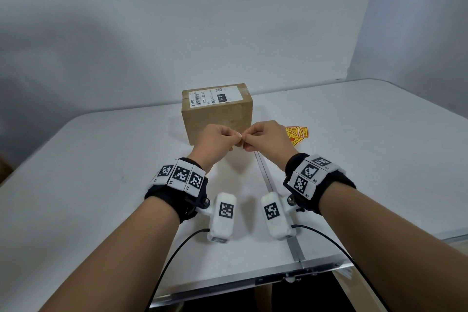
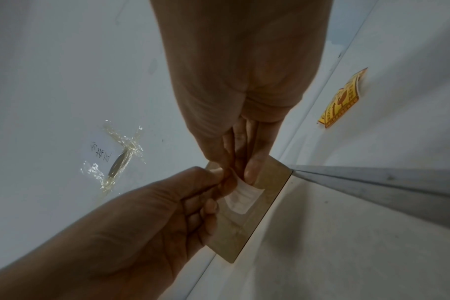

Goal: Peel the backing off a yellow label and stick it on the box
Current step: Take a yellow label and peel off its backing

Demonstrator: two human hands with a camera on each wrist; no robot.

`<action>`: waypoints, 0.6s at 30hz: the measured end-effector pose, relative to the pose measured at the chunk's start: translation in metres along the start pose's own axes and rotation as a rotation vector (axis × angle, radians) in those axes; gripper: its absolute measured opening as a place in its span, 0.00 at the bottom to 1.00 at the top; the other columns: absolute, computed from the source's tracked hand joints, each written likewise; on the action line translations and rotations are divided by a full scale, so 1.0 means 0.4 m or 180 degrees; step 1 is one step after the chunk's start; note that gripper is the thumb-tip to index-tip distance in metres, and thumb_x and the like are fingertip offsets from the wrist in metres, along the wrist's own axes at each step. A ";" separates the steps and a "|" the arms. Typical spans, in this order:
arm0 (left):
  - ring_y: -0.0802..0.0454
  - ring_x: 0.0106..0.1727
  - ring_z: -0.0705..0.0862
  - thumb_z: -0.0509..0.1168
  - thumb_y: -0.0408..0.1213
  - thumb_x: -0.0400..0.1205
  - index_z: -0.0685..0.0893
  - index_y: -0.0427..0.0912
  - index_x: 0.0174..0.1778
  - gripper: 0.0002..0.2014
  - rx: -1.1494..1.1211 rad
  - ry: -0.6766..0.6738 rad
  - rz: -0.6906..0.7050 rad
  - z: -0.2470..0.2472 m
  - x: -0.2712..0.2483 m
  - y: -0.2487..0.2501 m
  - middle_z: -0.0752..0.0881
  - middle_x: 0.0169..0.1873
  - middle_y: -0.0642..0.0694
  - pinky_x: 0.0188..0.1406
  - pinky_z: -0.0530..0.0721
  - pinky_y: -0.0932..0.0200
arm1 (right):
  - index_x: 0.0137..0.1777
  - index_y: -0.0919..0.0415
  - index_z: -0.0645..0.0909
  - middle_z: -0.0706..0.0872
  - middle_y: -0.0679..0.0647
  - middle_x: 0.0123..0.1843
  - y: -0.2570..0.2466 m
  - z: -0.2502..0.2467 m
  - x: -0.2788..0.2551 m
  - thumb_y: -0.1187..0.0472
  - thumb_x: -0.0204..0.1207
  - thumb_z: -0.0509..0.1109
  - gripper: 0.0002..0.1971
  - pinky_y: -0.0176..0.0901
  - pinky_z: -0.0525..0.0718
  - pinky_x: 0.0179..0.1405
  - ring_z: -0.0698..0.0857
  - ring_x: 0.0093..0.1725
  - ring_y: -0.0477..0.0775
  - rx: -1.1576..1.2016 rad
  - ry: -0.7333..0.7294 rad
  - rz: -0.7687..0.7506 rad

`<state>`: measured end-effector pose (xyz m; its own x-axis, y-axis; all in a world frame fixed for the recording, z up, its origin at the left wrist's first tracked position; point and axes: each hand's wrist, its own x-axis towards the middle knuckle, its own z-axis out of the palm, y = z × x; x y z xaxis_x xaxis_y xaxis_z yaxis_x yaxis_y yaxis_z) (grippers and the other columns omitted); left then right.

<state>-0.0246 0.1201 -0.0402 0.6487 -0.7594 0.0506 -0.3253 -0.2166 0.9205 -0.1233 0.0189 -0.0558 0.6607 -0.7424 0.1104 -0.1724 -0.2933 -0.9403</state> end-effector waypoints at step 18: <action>0.57 0.33 0.78 0.70 0.39 0.77 0.89 0.32 0.50 0.13 -0.0393 -0.0163 -0.0258 -0.001 -0.002 0.007 0.91 0.44 0.43 0.40 0.79 0.66 | 0.38 0.65 0.88 0.93 0.63 0.43 0.013 -0.003 -0.002 0.67 0.70 0.72 0.03 0.55 0.90 0.55 0.93 0.47 0.60 0.0284 0.0150 -0.0005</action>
<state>-0.0259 0.1203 -0.0374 0.6324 -0.7734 -0.0426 -0.1843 -0.2037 0.9615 -0.1256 0.0174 -0.0603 0.6255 -0.7702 0.1250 -0.1043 -0.2413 -0.9648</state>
